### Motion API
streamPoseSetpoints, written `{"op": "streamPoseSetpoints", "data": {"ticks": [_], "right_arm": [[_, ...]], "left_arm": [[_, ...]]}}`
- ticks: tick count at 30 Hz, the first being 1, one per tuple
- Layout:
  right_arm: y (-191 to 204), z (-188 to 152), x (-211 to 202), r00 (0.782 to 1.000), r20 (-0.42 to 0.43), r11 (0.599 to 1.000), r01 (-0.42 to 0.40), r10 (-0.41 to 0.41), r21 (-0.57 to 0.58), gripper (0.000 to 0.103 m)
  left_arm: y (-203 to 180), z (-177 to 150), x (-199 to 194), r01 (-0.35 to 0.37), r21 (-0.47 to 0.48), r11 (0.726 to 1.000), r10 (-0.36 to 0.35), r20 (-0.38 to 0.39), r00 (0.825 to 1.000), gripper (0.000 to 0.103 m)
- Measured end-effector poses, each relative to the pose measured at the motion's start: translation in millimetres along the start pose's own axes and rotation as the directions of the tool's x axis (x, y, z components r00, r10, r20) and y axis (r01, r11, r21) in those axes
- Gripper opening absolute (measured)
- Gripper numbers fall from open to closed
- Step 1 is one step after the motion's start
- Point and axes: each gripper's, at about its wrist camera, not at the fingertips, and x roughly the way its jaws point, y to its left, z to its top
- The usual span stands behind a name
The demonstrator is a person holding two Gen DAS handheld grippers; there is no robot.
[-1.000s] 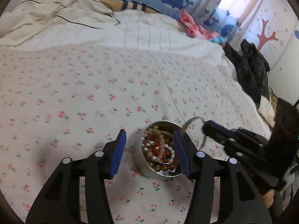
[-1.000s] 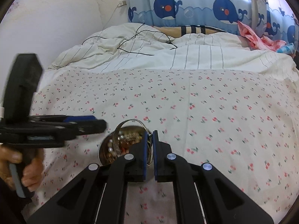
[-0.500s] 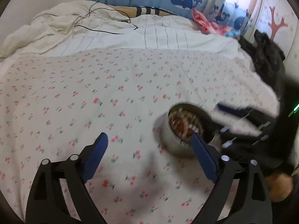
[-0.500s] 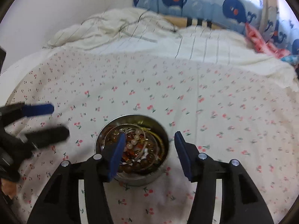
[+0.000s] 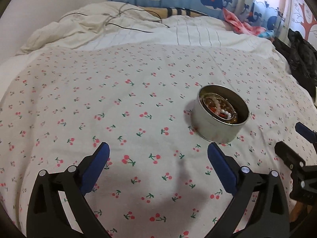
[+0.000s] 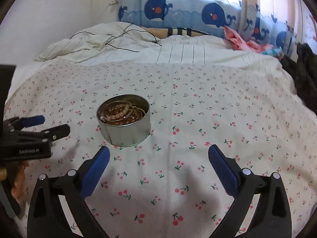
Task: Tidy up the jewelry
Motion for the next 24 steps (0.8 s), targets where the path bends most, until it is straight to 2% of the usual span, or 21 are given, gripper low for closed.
{"op": "streamPoseSetpoints", "data": {"ticks": [4,12,24], "right_arm": [[1,-3,4,1.0,-0.002,1.0,0.013,-0.013,-0.008,0.095],[5,-5,11,1.0,-0.013,1.0,0.011,-0.011,-0.014,0.095],[4,-4,10,1.0,-0.012,1.0,0.009,-0.009,-0.009,0.095]], "left_arm": [[-3,-2,-4,-0.017,0.017,1.0,0.017,0.016,1.0,0.095],[-15,-4,-7,-0.008,0.065,0.998,0.007,0.014,1.0,0.095],[-15,-4,-5,-0.017,0.057,0.998,0.018,-0.001,1.0,0.095]]}}
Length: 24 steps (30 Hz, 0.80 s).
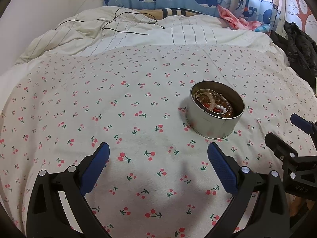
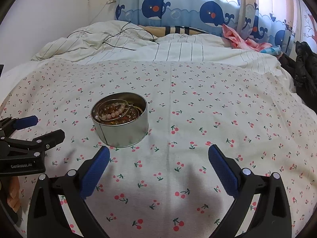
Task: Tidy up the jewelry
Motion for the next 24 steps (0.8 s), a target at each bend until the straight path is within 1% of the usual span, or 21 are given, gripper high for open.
{"op": "streamPoseSetpoints", "data": {"ticks": [3,15,18,24], "right_arm": [[-0.1,-0.1,0.2,1.0,-0.002,1.0,0.001,-0.001,-0.003,0.095],[-0.4,-0.1,0.7,1.0,-0.002,1.0,0.002,-0.002,-0.001,0.095],[0.1,-0.4,2.4,1.0,-0.002,1.0,0.003,-0.003,0.002,0.095],[0.5,-0.4,2.7,1.0,-0.003,1.0,0.004,-0.004,0.002,0.095]], "left_arm": [[0.1,-0.5,1.1,0.003,0.0,1.0,-0.003,-0.009,1.0,0.095],[-2.4,-1.3,0.6,-0.007,0.016,1.0,0.007,-0.007,1.0,0.095],[-3.8,-1.9,0.5,0.003,0.019,1.0,-0.003,-0.012,1.0,0.095],[-7.6,-2.9,0.1,0.0,0.039,0.999,0.0,-0.014,1.0,0.095]]}}
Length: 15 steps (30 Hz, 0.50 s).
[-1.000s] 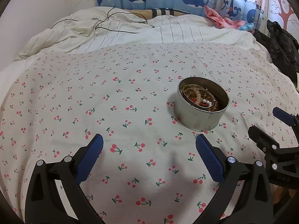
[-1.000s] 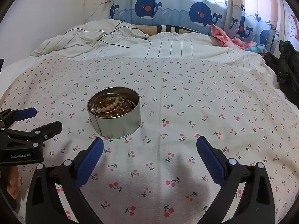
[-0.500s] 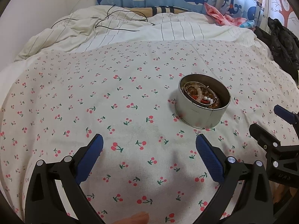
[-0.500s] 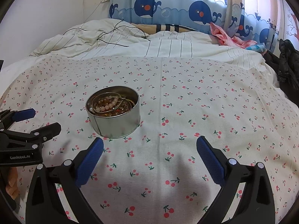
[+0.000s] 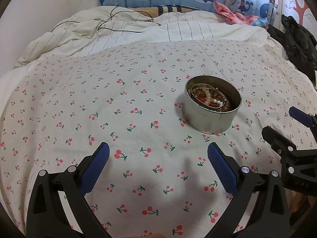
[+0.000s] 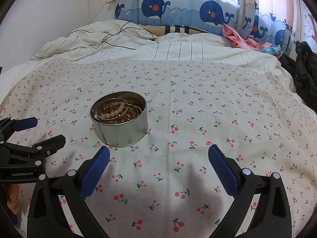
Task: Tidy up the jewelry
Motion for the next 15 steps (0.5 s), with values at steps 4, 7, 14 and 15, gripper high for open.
{"op": "streamPoseSetpoints", "data": {"ticks": [4,7,14,15], "right_arm": [[0.3,-0.2,0.4,1.0,-0.001,1.0,0.001,-0.001,0.001,0.095],[0.1,0.0,0.0,1.0,0.0,1.0,0.0,0.0,0.0,0.095],[0.3,0.1,0.2,1.0,-0.001,1.0,0.0,0.0,0.001,0.095],[0.3,0.2,0.1,1.0,0.0,1.0,0.0,0.0,0.001,0.095]], "left_arm": [[-1.2,0.4,-0.1,-0.008,0.005,1.0,0.008,-0.002,1.0,0.095],[-1.8,1.2,1.2,-0.019,0.004,1.0,0.019,-0.012,1.0,0.095],[-3.3,1.2,1.4,-0.026,0.013,1.0,0.026,-0.014,1.0,0.095],[-2.9,1.6,1.4,-0.028,0.013,1.0,0.028,-0.014,1.0,0.095]]}}
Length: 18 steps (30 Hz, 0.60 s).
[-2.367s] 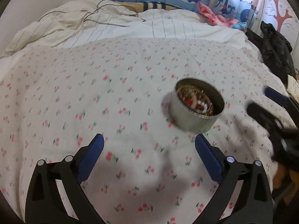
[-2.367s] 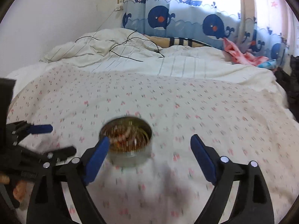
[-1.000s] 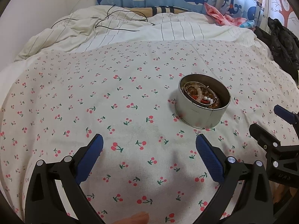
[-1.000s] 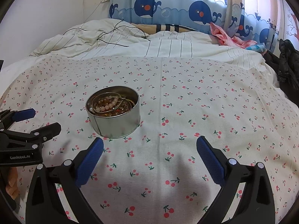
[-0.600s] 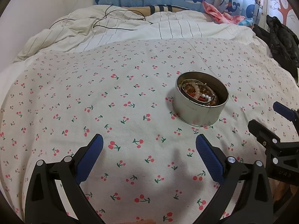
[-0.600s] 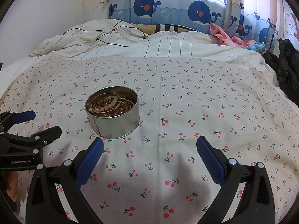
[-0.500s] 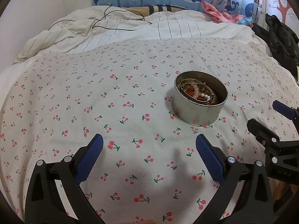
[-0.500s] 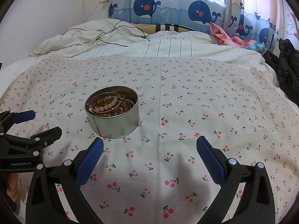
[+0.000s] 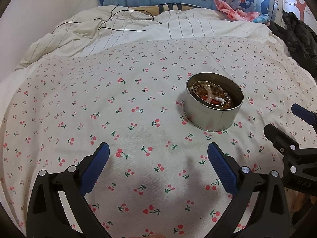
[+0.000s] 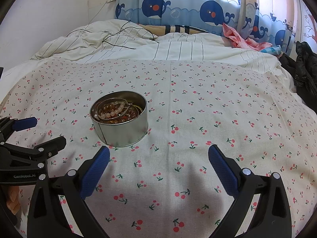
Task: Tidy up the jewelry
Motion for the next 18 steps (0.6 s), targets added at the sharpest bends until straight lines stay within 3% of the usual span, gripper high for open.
{"op": "streamPoseSetpoints", "data": {"ticks": [15,18], "right_arm": [[1.0,-1.0,1.5,1.0,-0.003,1.0,0.0,0.0,-0.002,0.095],[0.8,-0.8,1.4,1.0,-0.002,1.0,-0.001,0.001,-0.002,0.095]], "left_arm": [[0.3,-0.2,1.8,0.012,-0.008,1.0,-0.012,-0.016,1.0,0.095],[3.3,-0.5,3.5,0.045,-0.039,0.998,-0.046,-0.032,0.998,0.095]]}}
